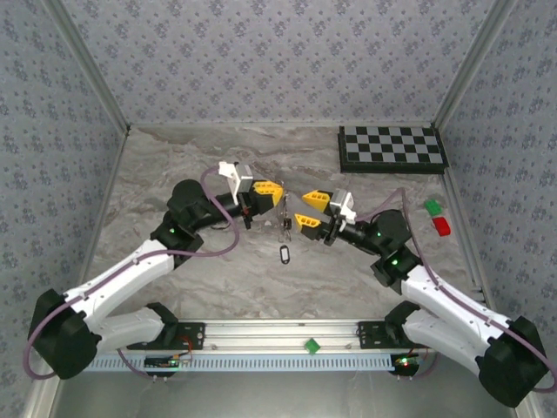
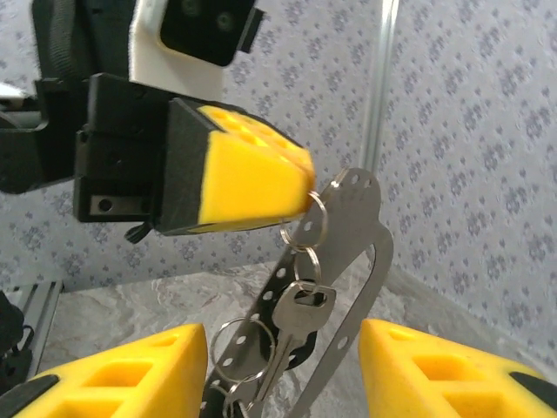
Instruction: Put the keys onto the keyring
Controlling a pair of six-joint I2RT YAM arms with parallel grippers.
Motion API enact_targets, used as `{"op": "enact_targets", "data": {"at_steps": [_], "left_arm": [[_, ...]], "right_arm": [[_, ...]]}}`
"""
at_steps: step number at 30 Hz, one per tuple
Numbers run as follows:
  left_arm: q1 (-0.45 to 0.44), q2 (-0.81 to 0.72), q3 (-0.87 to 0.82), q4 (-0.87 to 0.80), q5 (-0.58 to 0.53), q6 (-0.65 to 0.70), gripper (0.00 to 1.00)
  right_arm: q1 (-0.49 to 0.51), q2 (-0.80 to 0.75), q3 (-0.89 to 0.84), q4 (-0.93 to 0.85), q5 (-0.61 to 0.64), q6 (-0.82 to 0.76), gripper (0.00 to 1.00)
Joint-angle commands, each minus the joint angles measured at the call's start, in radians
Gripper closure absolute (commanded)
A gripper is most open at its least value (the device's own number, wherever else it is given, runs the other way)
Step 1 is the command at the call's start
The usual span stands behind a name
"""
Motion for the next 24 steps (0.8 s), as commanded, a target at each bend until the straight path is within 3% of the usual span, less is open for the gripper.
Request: {"op": "enact_targets", "data": {"at_steps": [1, 6, 12, 24], "left_arm": [[0.003, 0.021, 0.015, 0.107, 0.036, -0.034, 1.0], [0.003, 0.05, 0.013, 0.157, 0.054, -0.061, 1.0], [0.002, 0.074, 0.02, 0.19, 0.062, -0.084, 1.0], [0.003, 0.073, 0.02, 0.181, 0.066, -0.079, 1.0]], "right_arm": [[-0.038, 0.01, 0.052, -0.021, -0.031, 0.156, 0.5], [-0.092, 0.096, 0.1, 0.069, -0.167, 0.334, 0.46], [-0.127, 0.219, 0.129, 0.268, -0.261, 0.518, 0.56], [-0.126, 0.274, 0.145, 0.329, -0.301, 0.536, 0.72]]}}
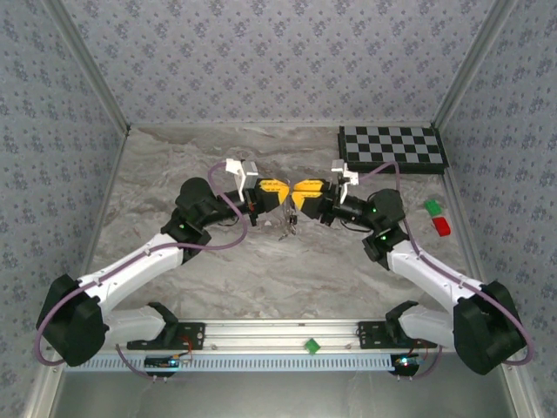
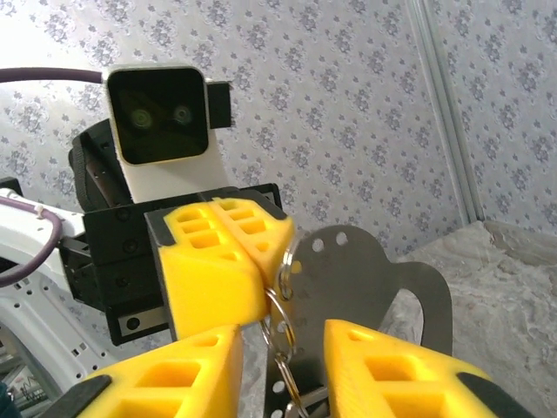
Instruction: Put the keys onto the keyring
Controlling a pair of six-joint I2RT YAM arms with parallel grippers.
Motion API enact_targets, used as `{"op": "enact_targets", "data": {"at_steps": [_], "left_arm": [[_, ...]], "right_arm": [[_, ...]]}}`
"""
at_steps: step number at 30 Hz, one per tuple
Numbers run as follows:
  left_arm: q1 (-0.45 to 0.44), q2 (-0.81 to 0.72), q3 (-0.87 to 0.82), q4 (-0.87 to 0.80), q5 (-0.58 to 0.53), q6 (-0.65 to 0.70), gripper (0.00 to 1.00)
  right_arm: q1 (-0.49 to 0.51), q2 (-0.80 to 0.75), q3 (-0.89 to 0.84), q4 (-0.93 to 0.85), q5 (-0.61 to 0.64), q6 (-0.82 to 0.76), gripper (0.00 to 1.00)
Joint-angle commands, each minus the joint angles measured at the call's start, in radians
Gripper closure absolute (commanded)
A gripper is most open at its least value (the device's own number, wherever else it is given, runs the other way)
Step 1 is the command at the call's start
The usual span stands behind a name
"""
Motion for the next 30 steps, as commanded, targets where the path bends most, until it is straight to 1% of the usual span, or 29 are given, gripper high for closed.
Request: {"op": "enact_targets", "data": {"at_steps": [1, 8, 11, 13, 16, 18, 21, 24, 25, 28, 30], "left_arm": [[0.003, -0.008, 0.02, 0.068, 0.028, -0.007, 1.0], [0.005, -0.012, 0.019, 0.068, 0.028, -0.008, 1.0], [0.003, -0.016, 0.019, 0.066, 0.025, -0.007, 1.0], [0.003, -0.018, 0.019, 0.065, 0.023, -0.007, 1.0], [0.005, -0.018, 0.02, 0.065, 0.023, -0.008, 1.0], [0.004, -0.018, 0.02, 0.066, 0.025, -0.007, 1.0], [0.004, -0.019, 0.019, 0.055, 0.024, 0.0, 1.0], [0.005, -0.021, 0.019, 0.031, 0.016, 0.014, 0.99], [0.005, -0.022, 0.02, 0.02, 0.013, 0.023, 0.95], [0.007, -0.034, 0.016, -0.02, -0.004, 0.049, 0.81], [0.01, -0.043, 0.005, -0.032, -0.005, 0.062, 0.77]], "right_arm": [[-0.001, 0.016, 0.037, 0.057, -0.032, 0.021, 0.73], [0.005, 0.045, 0.051, 0.054, -0.061, 0.021, 0.74], [0.007, 0.05, 0.051, 0.056, -0.069, 0.021, 0.8], [0.007, 0.052, 0.05, 0.055, -0.07, 0.024, 0.81], [0.006, 0.051, 0.046, 0.056, -0.071, 0.023, 0.89], [0.005, 0.048, 0.045, 0.052, -0.071, 0.019, 1.0], [0.002, 0.037, 0.045, 0.031, -0.065, 0.004, 1.0], [-0.003, 0.014, 0.054, -0.038, -0.061, -0.039, 1.0], [-0.005, 0.004, 0.062, -0.081, -0.054, -0.061, 1.0], [-0.007, -0.03, 0.102, -0.282, -0.037, -0.166, 1.0], [-0.004, -0.048, 0.138, -0.436, -0.023, -0.247, 1.0]]}}
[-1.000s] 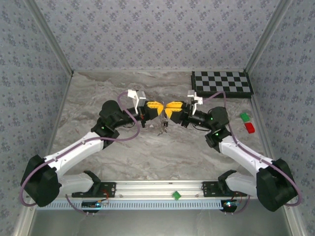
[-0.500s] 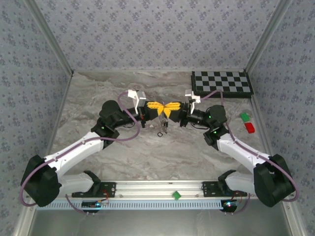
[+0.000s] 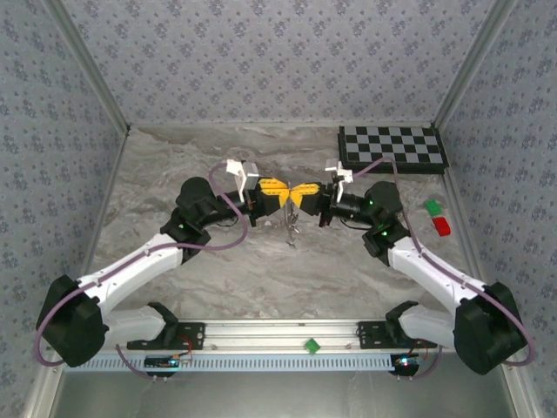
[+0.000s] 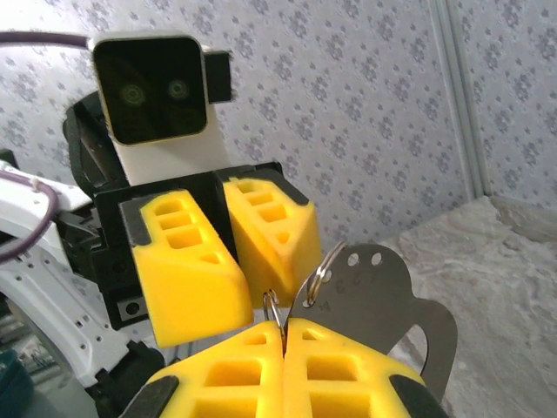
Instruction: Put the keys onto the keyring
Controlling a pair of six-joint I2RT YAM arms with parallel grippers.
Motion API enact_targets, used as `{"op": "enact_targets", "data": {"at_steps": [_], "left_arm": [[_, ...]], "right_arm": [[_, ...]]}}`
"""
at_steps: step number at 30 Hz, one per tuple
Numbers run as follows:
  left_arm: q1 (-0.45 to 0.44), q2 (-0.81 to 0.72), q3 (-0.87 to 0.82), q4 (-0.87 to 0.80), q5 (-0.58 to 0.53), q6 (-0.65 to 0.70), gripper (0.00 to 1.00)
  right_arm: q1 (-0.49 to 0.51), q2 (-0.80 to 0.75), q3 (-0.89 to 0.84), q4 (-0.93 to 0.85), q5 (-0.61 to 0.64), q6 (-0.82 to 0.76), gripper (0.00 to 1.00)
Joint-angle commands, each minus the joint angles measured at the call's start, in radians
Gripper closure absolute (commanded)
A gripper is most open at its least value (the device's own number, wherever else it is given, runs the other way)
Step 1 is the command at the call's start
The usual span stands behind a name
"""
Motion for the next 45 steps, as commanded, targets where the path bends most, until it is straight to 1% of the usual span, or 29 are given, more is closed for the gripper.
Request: {"op": "enact_targets", "data": {"at_steps": [1, 3, 6, 8, 11, 15, 19, 25, 32, 40, 45], "left_arm": [[0.006, -0.043, 0.0, 0.001, -0.01, 0.034, 0.74], [0.014, -0.054, -0.008, -0.017, -0.005, 0.046, 0.73], [0.033, -0.067, -0.012, -0.05, 0.007, 0.063, 0.73], [0.046, -0.073, -0.015, -0.074, 0.03, 0.078, 0.73], [0.071, -0.075, -0.016, -0.102, 0.067, 0.095, 0.73], [0.083, -0.062, -0.006, -0.16, 0.108, 0.132, 0.73], [0.084, -0.035, 0.013, -0.216, 0.184, 0.17, 0.74], [0.084, 0.011, 0.037, -0.257, 0.226, 0.196, 0.73], [0.08, 0.063, 0.06, -0.256, 0.235, 0.183, 0.72], [0.065, 0.088, 0.07, -0.258, 0.224, 0.191, 0.71], [0.056, 0.096, 0.077, -0.267, 0.238, 0.201, 0.71]], "right_arm": [[0.0, -0.044, 0.086, -0.294, 0.031, -0.174, 1.0], [0.005, -0.048, 0.136, -0.484, 0.059, -0.264, 1.0], [0.021, -0.038, 0.21, -0.697, 0.101, -0.374, 1.0], [0.036, -0.027, 0.255, -0.809, 0.133, -0.432, 1.0], [0.057, -0.006, 0.319, -0.953, 0.169, -0.508, 1.0], [0.065, 0.008, 0.377, -1.058, 0.188, -0.567, 1.0], [0.065, 0.03, 0.415, -1.106, 0.193, -0.589, 1.0], [0.065, 0.045, 0.423, -1.093, 0.158, -0.584, 1.0], [0.074, 0.047, 0.424, -1.079, 0.129, -0.575, 1.0], [0.084, 0.047, 0.42, -1.073, 0.113, -0.572, 1.0], [0.088, 0.047, 0.42, -1.071, 0.113, -0.572, 1.0]]}}
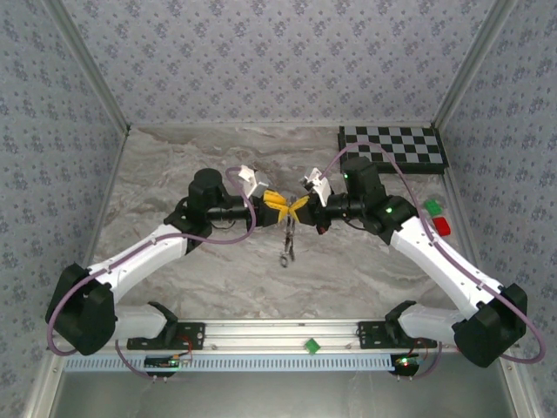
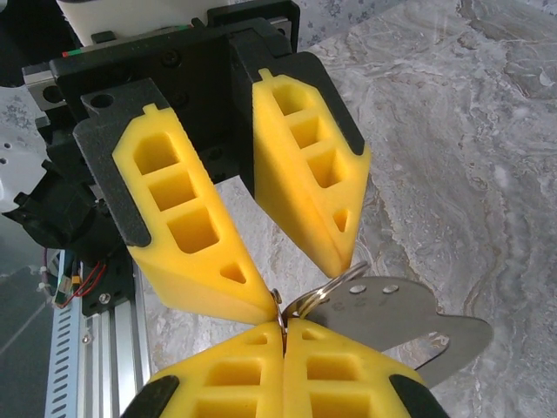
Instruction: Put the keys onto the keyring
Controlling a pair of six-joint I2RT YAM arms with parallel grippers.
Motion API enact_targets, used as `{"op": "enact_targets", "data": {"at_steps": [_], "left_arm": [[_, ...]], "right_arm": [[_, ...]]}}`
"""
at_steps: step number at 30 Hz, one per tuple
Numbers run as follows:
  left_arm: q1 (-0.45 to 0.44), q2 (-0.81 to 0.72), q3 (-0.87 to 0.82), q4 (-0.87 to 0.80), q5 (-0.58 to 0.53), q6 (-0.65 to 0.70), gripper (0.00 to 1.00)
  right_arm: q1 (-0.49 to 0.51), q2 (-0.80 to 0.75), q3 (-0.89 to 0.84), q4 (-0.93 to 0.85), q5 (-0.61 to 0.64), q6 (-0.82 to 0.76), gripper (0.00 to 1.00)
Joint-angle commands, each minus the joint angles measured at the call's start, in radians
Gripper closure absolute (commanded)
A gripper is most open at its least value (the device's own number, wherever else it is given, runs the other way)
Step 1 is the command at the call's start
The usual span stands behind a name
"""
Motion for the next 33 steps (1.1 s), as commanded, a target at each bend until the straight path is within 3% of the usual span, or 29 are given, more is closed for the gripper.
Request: {"op": "enact_targets", "data": {"at_steps": [1, 12, 22, 27, 31, 33], "left_arm": [[-0.012, 0.006, 0.042, -0.008, 0.039, 0.031, 0.71], [-0.026, 0.025, 0.077, -0.111, 0.096, 0.097, 0.75], [-0.014, 0.031, 0.077, -0.131, 0.065, 0.112, 0.73], [-0.012, 0.035, 0.079, -0.133, 0.065, 0.114, 0.79], [-0.014, 0.044, 0.09, -0.139, 0.089, 0.111, 1.0], [-0.014, 0.044, 0.091, -0.14, 0.088, 0.11, 1.0]], "right_arm": [[0.01, -0.003, 0.034, 0.012, -0.036, -0.008, 1.0], [0.006, -0.02, 0.024, 0.027, -0.045, -0.001, 1.0], [-0.013, -0.038, -0.002, 0.05, -0.052, 0.012, 1.0], [-0.013, -0.039, -0.004, 0.056, -0.06, 0.015, 1.0], [-0.013, -0.037, -0.005, 0.069, -0.066, 0.023, 1.0], [-0.013, -0.037, -0.007, 0.072, -0.069, 0.025, 1.0]]}}
